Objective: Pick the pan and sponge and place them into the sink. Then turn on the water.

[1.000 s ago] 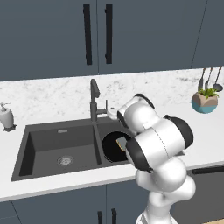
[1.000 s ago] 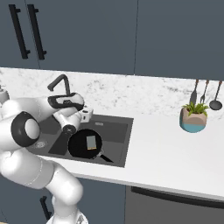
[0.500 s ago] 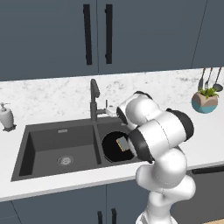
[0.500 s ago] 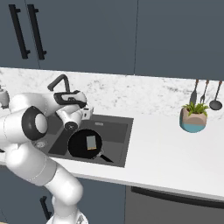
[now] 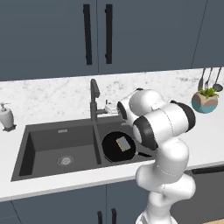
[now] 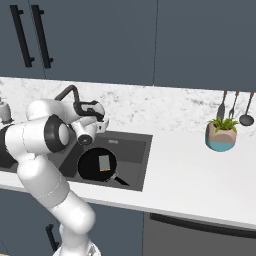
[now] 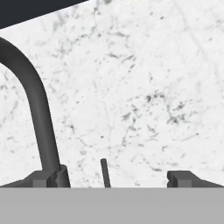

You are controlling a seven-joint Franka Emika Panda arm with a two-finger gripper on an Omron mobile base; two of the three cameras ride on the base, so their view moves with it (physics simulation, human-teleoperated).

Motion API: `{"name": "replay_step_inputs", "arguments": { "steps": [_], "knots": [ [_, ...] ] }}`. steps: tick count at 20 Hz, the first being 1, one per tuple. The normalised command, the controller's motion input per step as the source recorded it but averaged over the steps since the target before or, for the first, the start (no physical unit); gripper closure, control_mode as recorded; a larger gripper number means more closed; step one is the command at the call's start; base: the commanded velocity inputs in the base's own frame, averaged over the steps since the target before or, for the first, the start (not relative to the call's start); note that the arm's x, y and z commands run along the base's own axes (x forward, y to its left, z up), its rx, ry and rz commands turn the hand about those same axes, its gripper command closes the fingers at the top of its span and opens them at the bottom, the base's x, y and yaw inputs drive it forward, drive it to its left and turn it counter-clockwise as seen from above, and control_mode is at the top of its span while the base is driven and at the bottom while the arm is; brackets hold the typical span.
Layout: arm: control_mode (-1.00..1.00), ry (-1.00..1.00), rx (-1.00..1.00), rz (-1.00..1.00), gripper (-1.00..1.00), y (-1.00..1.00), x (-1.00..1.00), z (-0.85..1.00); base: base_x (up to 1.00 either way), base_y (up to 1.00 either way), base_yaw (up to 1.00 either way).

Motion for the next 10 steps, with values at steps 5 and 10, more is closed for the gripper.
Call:
{"name": "replay_step_inputs", "arguments": {
  "steps": [5, 10],
  "knots": [
    [-1.0, -0.02, 0.0, 0.0, -1.0, 0.08, 0.17, 0.04, 0.0, 0.0, 0.0],
    [-1.0, 0.0, 0.0, 0.0, -1.0, 0.05, 0.01, 0.0, 0.0, 0.0, 0.0]
  ]
}}
